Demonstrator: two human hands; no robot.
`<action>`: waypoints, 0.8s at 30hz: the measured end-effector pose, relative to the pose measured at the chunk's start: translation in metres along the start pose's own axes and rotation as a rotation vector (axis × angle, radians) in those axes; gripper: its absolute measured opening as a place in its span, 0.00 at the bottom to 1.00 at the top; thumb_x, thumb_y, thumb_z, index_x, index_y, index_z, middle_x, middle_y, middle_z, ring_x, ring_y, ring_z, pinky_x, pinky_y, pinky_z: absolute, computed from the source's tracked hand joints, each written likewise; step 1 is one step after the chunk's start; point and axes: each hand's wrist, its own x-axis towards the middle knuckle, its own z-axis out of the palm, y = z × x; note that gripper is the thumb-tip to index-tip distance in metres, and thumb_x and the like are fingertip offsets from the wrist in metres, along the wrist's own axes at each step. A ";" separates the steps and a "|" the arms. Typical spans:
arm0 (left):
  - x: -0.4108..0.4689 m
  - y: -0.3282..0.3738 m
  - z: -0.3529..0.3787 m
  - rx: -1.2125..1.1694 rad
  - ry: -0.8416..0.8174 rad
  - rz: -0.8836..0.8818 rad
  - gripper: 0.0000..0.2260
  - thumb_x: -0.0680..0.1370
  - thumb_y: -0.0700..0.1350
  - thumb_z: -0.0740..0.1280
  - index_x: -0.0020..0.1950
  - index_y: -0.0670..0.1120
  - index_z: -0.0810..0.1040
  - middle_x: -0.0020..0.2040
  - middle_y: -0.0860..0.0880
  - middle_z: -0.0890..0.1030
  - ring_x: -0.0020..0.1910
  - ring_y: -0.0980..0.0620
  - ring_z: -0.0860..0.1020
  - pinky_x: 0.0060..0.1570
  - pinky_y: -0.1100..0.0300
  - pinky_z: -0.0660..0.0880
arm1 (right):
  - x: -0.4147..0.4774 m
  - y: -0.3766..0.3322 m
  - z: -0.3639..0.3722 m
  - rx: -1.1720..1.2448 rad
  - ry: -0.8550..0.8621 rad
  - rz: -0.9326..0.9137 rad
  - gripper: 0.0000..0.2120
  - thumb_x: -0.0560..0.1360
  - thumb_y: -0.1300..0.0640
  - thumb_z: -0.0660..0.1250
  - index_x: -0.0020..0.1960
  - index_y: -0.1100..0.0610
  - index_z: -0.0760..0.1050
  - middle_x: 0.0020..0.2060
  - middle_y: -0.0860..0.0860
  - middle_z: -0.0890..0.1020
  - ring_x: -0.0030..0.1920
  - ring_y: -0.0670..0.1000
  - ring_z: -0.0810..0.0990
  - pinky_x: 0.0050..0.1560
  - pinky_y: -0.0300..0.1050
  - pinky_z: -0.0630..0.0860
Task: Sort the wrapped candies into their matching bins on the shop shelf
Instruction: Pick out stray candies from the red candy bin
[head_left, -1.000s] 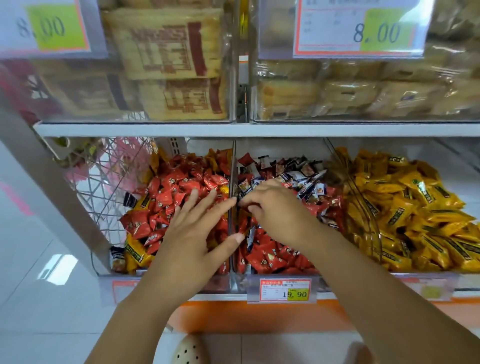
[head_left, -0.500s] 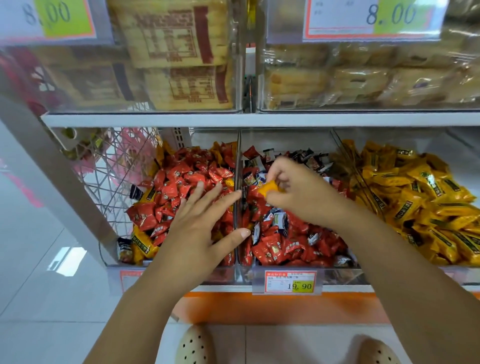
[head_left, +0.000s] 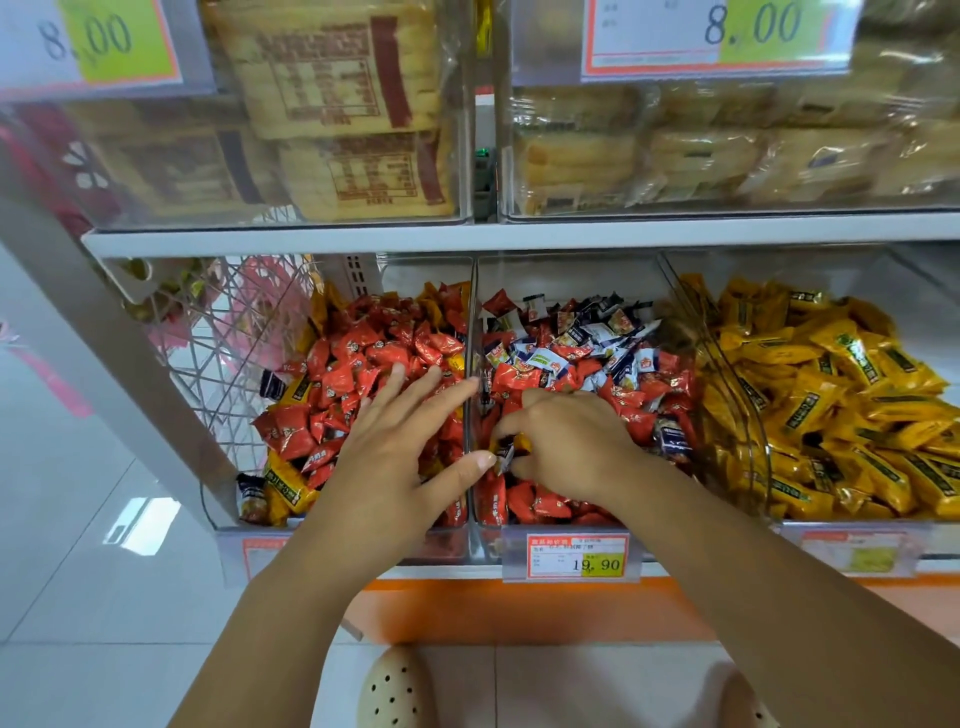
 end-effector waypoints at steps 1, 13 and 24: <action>0.000 0.000 0.000 -0.001 -0.001 -0.002 0.26 0.69 0.73 0.53 0.67 0.75 0.55 0.76 0.67 0.51 0.74 0.66 0.38 0.74 0.53 0.44 | 0.000 0.002 -0.001 0.034 0.007 0.000 0.19 0.73 0.42 0.68 0.63 0.39 0.73 0.45 0.45 0.67 0.47 0.50 0.74 0.46 0.43 0.65; 0.000 0.005 0.001 -0.004 0.003 -0.016 0.26 0.69 0.72 0.52 0.67 0.75 0.55 0.75 0.67 0.51 0.74 0.68 0.38 0.74 0.53 0.45 | -0.006 0.002 0.001 0.102 0.001 0.016 0.23 0.74 0.45 0.68 0.67 0.39 0.69 0.56 0.47 0.68 0.43 0.49 0.71 0.41 0.42 0.62; 0.000 0.006 -0.001 -0.027 0.012 -0.028 0.25 0.72 0.68 0.60 0.69 0.72 0.58 0.76 0.65 0.53 0.74 0.67 0.39 0.73 0.55 0.44 | -0.006 0.007 -0.013 0.354 0.113 0.071 0.10 0.75 0.47 0.66 0.55 0.48 0.75 0.50 0.43 0.75 0.44 0.48 0.75 0.45 0.47 0.73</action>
